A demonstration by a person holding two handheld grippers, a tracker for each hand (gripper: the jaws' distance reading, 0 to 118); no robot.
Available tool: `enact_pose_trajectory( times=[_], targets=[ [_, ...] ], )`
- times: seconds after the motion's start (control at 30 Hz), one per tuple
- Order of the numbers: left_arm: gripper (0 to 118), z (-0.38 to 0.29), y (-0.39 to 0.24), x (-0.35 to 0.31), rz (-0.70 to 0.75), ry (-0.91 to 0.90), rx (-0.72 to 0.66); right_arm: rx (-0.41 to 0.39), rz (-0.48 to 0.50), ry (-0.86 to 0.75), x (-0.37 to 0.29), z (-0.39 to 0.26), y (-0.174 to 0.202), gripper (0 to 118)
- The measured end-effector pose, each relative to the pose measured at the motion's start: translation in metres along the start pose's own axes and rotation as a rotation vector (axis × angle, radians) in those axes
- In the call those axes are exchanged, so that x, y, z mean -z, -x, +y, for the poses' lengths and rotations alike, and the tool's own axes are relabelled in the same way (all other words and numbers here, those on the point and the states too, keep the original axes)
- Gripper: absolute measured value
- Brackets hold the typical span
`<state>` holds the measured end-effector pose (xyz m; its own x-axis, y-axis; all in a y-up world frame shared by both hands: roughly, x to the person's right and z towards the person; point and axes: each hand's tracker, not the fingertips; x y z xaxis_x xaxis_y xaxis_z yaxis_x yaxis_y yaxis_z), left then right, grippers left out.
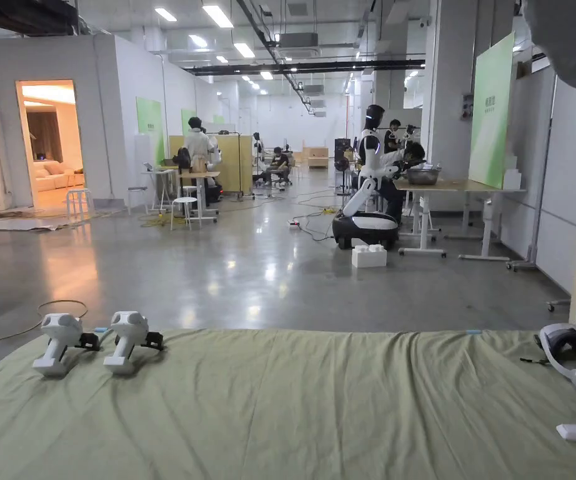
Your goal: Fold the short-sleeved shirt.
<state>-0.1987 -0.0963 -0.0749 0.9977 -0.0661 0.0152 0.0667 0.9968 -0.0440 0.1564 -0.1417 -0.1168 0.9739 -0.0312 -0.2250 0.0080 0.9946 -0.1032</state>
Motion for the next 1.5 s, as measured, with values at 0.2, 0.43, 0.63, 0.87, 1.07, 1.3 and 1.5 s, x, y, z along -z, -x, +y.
enact_pose_trajectory(
  times=[0.2,0.43,0.63,0.87,1.07,1.3,1.5],
  targets=[
    [80,-0.002,0.004,-0.001,-0.013,-0.011,-0.036,0.046,0.016,-0.015,-0.001,0.006,-0.004,80],
    [118,-0.003,-0.004,-0.002,0.008,-0.063,0.027,0.088,0.017,-0.049,-0.001,0.01,0.0,118],
    [118,-0.006,-0.004,-0.003,-0.011,-0.071,-0.016,0.083,0.015,-0.049,0.001,0.009,0.004,118],
    [118,-0.004,0.001,0.002,-0.033,-0.037,-0.064,0.073,0.032,-0.043,0.004,0.009,0.006,118],
    [118,-0.006,0.002,0.003,-0.022,-0.027,-0.058,0.062,0.009,-0.031,0.007,0.009,0.01,118],
    [118,-0.007,0.006,0.003,-0.024,-0.02,-0.076,0.048,-0.009,-0.02,0.01,0.009,0.007,118],
    [118,-0.008,0.007,0.005,-0.025,-0.012,-0.094,0.049,-0.013,-0.023,0.012,0.009,0.006,118]
  ],
)
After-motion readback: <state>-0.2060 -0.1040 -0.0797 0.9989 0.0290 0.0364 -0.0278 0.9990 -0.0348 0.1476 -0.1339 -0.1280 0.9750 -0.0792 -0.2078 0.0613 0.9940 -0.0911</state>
